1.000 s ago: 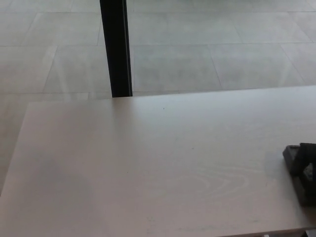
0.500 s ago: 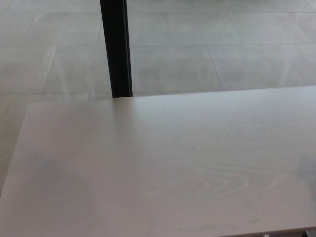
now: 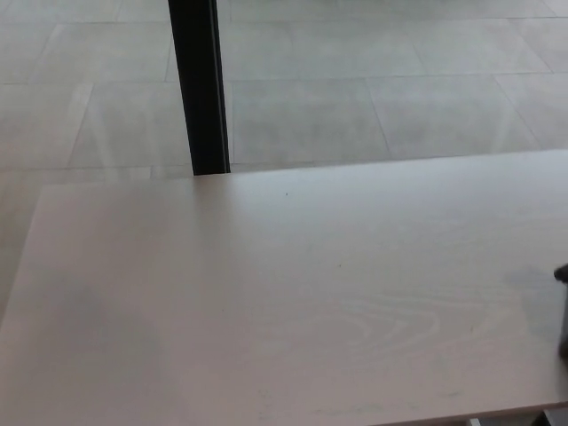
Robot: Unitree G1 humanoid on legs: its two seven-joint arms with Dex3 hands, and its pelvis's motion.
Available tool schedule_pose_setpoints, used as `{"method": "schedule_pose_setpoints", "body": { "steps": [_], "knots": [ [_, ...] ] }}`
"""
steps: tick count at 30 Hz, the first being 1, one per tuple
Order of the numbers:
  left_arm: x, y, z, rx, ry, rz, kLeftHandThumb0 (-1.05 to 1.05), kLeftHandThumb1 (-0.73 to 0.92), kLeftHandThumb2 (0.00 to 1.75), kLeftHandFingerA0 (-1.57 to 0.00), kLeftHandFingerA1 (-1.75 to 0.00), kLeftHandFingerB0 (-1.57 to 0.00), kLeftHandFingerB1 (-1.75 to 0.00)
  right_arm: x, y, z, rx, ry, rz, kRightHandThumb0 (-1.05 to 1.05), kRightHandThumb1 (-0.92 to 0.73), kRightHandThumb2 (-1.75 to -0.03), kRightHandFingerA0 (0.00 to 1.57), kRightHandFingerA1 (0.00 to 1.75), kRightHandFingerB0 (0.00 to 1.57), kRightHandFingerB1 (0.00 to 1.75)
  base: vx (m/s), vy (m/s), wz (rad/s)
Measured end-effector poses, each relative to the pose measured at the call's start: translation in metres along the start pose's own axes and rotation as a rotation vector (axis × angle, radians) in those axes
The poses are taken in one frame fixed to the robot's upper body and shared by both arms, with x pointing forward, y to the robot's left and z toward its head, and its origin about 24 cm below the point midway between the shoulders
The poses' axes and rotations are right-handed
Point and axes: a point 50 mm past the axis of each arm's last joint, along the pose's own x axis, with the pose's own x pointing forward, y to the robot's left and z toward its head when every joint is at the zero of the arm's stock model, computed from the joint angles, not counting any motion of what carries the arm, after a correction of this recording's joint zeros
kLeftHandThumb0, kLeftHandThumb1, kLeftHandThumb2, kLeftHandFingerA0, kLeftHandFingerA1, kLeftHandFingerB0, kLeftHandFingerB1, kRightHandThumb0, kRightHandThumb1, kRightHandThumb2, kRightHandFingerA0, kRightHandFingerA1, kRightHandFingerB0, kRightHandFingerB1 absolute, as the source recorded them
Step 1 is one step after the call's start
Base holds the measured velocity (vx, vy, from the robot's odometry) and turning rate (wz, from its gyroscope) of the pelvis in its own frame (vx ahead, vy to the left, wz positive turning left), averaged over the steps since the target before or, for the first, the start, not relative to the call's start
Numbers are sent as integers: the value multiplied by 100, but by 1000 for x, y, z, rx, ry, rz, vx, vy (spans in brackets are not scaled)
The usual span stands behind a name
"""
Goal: The robot uses its right hand to hold the eraser kept in the middle of the desk and use it to wipe the desk by swiping its surface twice
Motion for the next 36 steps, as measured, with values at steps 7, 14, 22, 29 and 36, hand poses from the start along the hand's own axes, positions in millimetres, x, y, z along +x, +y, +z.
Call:
{"method": "schedule_pose_setpoints", "body": {
  "steps": [7, 14, 22, 29, 36],
  "knots": [
    [-1, 3, -3, 5, 7, 6, -66, 89, 66, -75, -62, -68, -56, 8, -20, 26, 129, -80, -53, -59, -60, -87, 34, 54, 5, 33, 0, 0, 0],
    [-1, 5, -4, 8, 12, 9, -66, 89, 66, -75, -61, -66, -54, 0, -65, 49, 217, -174, -176, -75, -66, -100, 27, 52, 2, 26, 0, 0, 0],
    [-2, 8, -8, 17, 21, 12, -67, 90, 67, -75, -59, -61, -52, -51, -125, 16, 264, -110, -373, -71, -65, -94, 34, 52, 8, 37, 0, 0, 0],
    [-3, 12, -12, 24, 31, 20, -66, 90, 66, -77, -58, -62, -52, -125, -161, -56, 353, 122, -635, -67, -58, -87, 36, 52, 11, 39, 0, 0, 0],
    [-4, 13, -14, 24, 37, 21, -67, 90, 67, -74, -59, -63, -53, -182, -150, -121, 580, 348, -876, -62, -60, -83, 31, 49, 10, 38, 0, 0, 0]
  ]
}}
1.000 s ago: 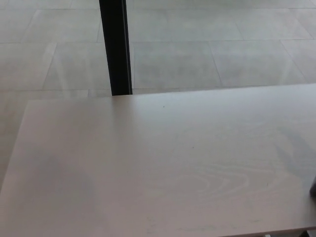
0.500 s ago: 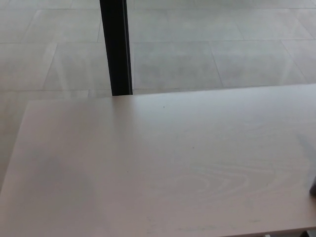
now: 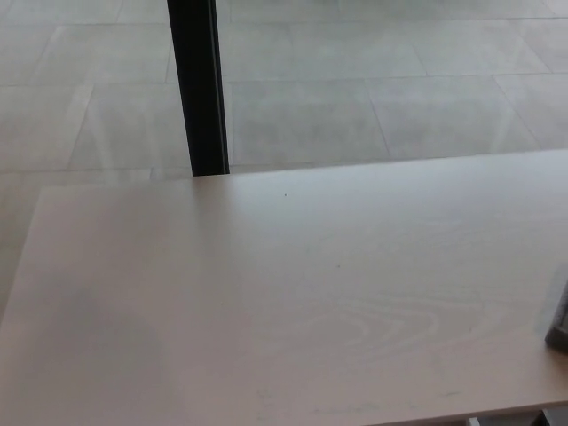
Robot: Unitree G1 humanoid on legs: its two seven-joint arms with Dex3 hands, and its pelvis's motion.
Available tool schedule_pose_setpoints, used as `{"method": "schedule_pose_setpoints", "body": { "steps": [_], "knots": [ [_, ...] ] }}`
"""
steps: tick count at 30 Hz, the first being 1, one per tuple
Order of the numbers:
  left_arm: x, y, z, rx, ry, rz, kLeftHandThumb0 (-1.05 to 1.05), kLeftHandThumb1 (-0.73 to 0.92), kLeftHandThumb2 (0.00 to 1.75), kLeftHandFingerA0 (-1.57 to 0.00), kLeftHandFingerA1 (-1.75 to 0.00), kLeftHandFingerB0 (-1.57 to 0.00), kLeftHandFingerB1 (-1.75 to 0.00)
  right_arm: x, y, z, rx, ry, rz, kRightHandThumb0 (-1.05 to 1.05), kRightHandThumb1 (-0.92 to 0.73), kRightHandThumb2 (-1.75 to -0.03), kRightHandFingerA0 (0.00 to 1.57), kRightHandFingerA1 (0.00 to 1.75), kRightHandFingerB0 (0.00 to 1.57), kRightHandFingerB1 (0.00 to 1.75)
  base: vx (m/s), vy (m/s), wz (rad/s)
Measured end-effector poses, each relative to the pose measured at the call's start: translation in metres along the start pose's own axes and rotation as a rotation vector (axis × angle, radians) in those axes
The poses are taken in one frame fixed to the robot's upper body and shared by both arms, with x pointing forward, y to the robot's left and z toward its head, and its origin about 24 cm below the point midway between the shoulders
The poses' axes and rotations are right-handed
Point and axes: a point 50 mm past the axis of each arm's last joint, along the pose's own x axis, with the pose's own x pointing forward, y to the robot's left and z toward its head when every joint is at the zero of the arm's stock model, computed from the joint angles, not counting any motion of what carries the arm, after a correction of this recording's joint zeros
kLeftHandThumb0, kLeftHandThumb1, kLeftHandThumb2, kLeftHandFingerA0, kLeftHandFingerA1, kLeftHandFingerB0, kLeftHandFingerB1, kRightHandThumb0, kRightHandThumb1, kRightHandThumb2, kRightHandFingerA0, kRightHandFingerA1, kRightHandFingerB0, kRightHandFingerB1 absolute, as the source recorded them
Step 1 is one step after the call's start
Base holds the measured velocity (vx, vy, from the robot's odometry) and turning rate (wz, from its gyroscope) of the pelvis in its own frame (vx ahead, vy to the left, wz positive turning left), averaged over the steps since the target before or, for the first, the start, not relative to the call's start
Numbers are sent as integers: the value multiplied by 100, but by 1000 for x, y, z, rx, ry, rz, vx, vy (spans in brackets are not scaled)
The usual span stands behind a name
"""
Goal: The robot uses its right hand to hold the eraser kept in the middle of the desk and use it to wipe the desk by swiping its surface twice
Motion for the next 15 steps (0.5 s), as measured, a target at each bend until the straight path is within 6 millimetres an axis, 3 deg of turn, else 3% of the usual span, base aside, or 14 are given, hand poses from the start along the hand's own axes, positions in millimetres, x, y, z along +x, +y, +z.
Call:
{"method": "schedule_pose_setpoints", "body": {
  "steps": [3, 7, 15],
  "knots": [
    [0, 0, 0, 0, 1, -1, -66, 90, 67, -75, -59, -63, -53, -6, -9, -24, 49, 97, -58, -59, -63, -83, 35, 49, 11, 38, 0, 0, 0],
    [0, -1, 0, 0, 1, -5, -66, 91, 67, -75, -60, -62, -54, -15, -12, -54, 107, 219, -104, -56, -62, -83, 29, 48, 9, 37, 0, 0, 0],
    [0, -2, -1, -9, 3, -8, -64, 91, 67, -73, -60, -59, -53, -26, -8, -73, 164, 280, -114, -54, -62, -82, 39, 50, 12, 38, 0, 0, 0]
  ]
}}
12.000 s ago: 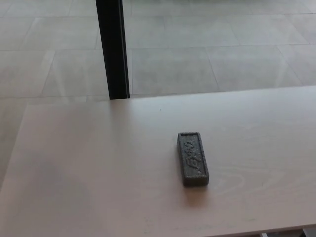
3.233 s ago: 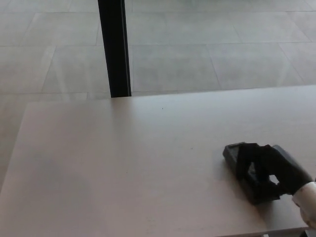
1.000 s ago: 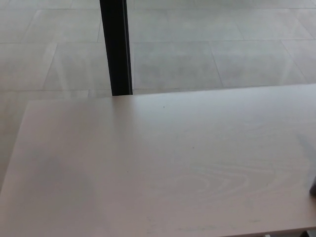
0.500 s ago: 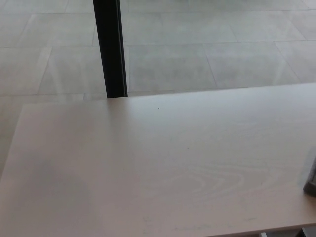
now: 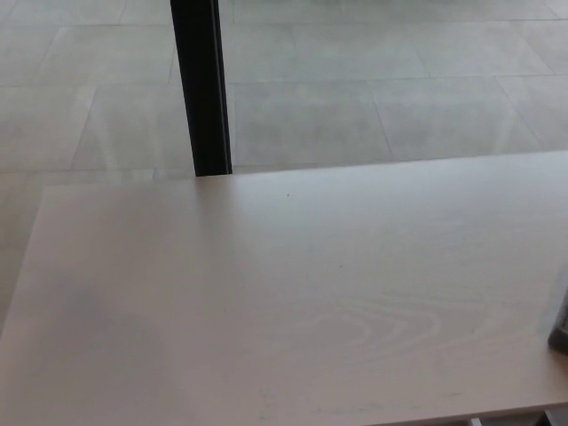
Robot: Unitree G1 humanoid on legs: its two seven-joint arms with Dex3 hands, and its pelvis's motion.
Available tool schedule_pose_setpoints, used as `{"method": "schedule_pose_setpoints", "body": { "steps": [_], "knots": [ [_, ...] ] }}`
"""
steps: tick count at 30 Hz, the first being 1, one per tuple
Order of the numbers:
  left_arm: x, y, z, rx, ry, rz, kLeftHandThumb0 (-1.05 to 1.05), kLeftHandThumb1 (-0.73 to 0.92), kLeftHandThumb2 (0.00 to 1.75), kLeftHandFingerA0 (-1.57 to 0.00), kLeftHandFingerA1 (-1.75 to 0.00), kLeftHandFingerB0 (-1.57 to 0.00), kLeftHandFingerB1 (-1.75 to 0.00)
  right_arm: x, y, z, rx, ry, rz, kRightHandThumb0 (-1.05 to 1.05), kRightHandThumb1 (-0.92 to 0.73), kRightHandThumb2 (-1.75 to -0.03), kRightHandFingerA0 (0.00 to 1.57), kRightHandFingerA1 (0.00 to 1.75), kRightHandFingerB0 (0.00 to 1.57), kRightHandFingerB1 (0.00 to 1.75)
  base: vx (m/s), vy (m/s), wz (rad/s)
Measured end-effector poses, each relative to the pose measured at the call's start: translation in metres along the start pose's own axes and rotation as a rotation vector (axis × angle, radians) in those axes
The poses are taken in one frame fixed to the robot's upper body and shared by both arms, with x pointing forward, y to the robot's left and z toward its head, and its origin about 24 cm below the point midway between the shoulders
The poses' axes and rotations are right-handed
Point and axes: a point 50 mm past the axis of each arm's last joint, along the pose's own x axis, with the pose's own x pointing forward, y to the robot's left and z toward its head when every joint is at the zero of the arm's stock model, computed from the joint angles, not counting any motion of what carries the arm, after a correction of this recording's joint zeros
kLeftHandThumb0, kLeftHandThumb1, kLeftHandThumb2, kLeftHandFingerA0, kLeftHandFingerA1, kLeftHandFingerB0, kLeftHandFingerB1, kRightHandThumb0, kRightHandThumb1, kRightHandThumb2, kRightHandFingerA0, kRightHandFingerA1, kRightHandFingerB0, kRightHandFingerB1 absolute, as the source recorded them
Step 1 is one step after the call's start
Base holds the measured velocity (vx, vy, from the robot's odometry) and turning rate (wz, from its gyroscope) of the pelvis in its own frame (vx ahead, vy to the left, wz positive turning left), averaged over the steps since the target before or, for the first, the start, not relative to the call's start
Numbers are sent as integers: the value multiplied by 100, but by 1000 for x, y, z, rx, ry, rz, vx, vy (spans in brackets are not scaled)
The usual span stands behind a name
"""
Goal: The robot uses its right hand to hold the eraser kept in the middle of the desk and use it to wipe the desk by swiping its surface twice
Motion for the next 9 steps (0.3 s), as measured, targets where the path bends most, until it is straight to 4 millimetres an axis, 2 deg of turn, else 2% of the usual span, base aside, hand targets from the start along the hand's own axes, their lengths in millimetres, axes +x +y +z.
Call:
{"method": "schedule_pose_setpoints", "body": {
  "steps": [1, 2, 9],
  "knots": [
    [0, 0, 0, -1, 1, 0, -66, 90, 66, -74, -60, -60, -52, 0, 0, -1, 2, 2, 0, -46, -75, -62, 43, 41, 19, 29, 0, 0, 0],
    [0, 0, 0, -1, 1, 0, -66, 91, 66, -73, -58, -60, -52, 0, 0, -1, 4, 4, 0, -52, -64, -82, 34, 48, 13, 38, 0, 0, 0],
    [-1, 2, -2, -3, 5, 4, -67, 90, 67, -74, -59, -61, -52, -3, 6, -8, -15, 23, 41, -53, -64, -81, 33, 48, 17, 40, 0, 0, 0]
  ]
}}
